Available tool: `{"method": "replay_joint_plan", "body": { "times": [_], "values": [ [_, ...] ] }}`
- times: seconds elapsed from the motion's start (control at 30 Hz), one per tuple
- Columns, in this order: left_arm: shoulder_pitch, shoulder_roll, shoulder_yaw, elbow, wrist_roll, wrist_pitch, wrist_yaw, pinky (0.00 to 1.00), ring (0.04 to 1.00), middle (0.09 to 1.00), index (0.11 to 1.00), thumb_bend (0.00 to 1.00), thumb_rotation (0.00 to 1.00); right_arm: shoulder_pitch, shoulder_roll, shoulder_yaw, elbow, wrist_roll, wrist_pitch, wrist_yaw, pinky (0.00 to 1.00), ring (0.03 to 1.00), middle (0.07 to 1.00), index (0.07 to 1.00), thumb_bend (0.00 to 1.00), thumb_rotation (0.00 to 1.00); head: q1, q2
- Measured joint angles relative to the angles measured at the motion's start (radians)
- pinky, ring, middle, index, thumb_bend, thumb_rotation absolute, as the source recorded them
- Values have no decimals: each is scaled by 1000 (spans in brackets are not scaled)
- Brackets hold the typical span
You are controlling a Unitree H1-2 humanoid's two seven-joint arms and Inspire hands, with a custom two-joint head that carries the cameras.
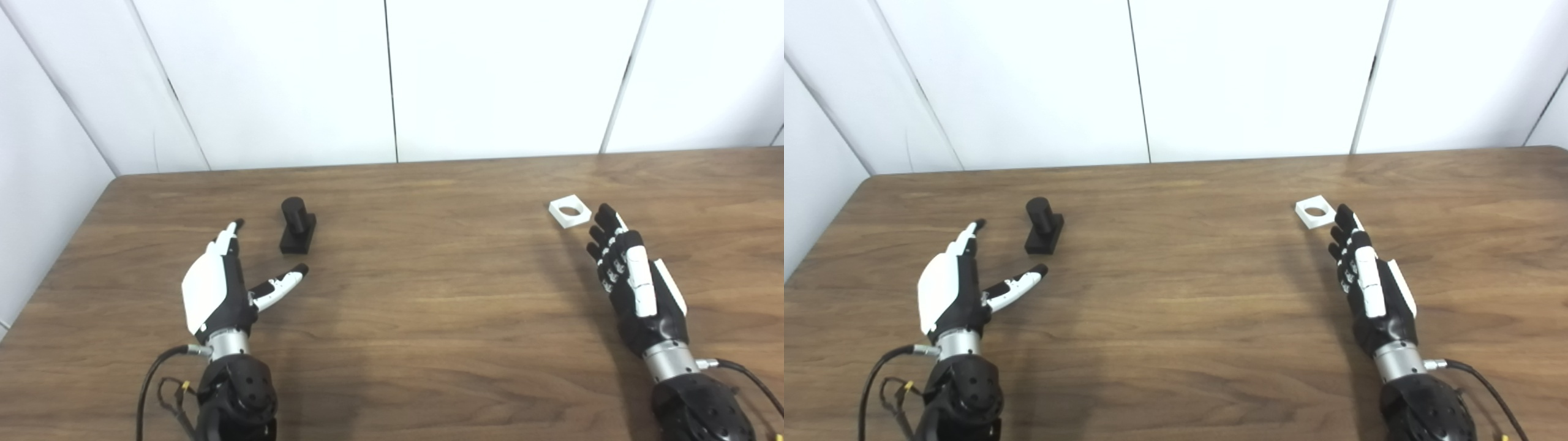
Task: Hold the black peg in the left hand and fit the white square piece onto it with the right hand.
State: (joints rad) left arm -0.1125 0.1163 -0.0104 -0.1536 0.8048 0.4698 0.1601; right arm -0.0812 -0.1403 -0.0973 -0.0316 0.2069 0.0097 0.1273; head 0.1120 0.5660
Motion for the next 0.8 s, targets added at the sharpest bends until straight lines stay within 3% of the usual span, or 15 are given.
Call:
{"method": "replay_joint_plan", "body": {
  "times": [0.3,0.6,0.8],
  "values": [
    [-74,52,-33,94,37,1,-17,990,996,954,844,805,476,-4,5,0,6,-1,-20,-2,1000,1000,1000,981,555,960,2,-17],
    [-134,58,-57,153,86,1,-41,991,1000,961,832,818,487,-8,7,-1,13,-1,-34,-1,1000,1000,1000,983,577,953,0,-21],
    [-178,57,-78,250,120,1,-43,974,1000,959,835,822,478,-9,8,-1,15,-1,-43,-2,1000,1000,1000,981,582,949,-3,-23]
  ]
}}
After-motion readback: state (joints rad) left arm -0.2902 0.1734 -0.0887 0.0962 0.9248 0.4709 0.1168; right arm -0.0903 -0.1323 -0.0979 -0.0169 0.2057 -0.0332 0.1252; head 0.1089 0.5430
